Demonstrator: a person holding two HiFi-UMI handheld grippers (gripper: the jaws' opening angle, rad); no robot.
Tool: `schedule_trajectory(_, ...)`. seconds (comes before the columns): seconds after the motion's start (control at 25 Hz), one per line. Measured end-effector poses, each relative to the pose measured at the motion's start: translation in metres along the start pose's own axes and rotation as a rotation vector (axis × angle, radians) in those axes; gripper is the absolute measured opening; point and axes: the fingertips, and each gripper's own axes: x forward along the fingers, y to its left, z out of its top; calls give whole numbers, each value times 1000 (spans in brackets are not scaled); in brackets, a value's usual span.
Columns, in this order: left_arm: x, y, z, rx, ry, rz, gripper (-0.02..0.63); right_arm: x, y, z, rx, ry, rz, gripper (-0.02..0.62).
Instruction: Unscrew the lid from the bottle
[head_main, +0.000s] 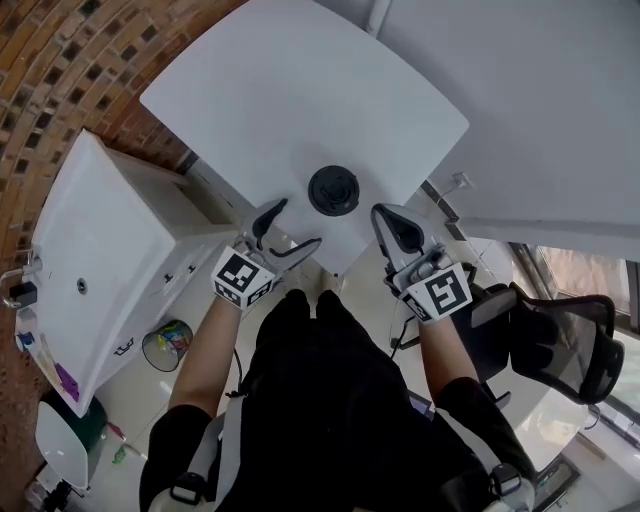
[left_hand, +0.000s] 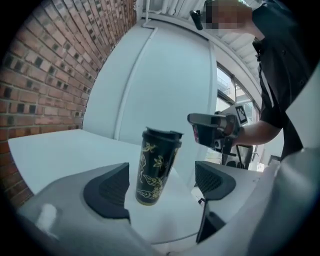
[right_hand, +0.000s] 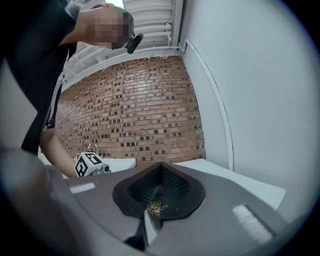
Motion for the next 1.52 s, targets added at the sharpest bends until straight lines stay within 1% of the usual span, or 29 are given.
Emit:
schedule_trajectory(0.04,9,3,-11,-8,22,-5,426,0,-2,-5,3,7,-2,3)
schedule_trajectory(0.12,26,10,-28,0,54,-11,426,0,-5,-13,5,20,-5,3)
schedule_trajectory(0.24,47,18,-49,71,96,-15,425,-3,-10,-27,15,39,-11,3)
schedule_trajectory(0.32,57,24,-57,115,106,-18,422,-5,-13,-38,26,49,-13,3)
schedule_trajectory(0.44,68,26,-68,126,122,-35,422,-9,-14,-53,37,67,-14,3)
schedule_trajectory(0.52,72,21,-71,117,114,-51,420,-13,-14,-59,37,81,-15,3)
schedule_trajectory(0.64,80,19,-69,126,105,-87,420,-12,-14,-59,35,82,-18,3)
schedule_trajectory(0.72,85,21,-69,138,112,-118,420,-8,-16,-59,43,74,-22,3)
schedule_trajectory(0.88,94,24,-72,156,124,-148,420,0,-15,-64,55,77,-20,5)
schedule_trajectory(1.0,99,21,-74,175,128,-157,419,3,-16,-66,65,72,-15,55)
schedule_trajectory(1.08,99,20,-73,179,120,-161,419,5,-16,-65,70,56,-8,121)
schedule_trajectory(1.16,99,20,-70,177,108,-168,417,8,-15,-63,79,40,6,214)
schedule_trajectory(1.28,102,20,-64,186,91,-180,417,14,-8,-59,81,22,36,270)
schedule_trajectory(1.44,107,19,-61,185,75,-201,417,26,3,-54,61,2,58,372)
schedule_trajectory(1.52,107,19,-60,195,65,-208,417,35,7,-52,56,-5,59,396)
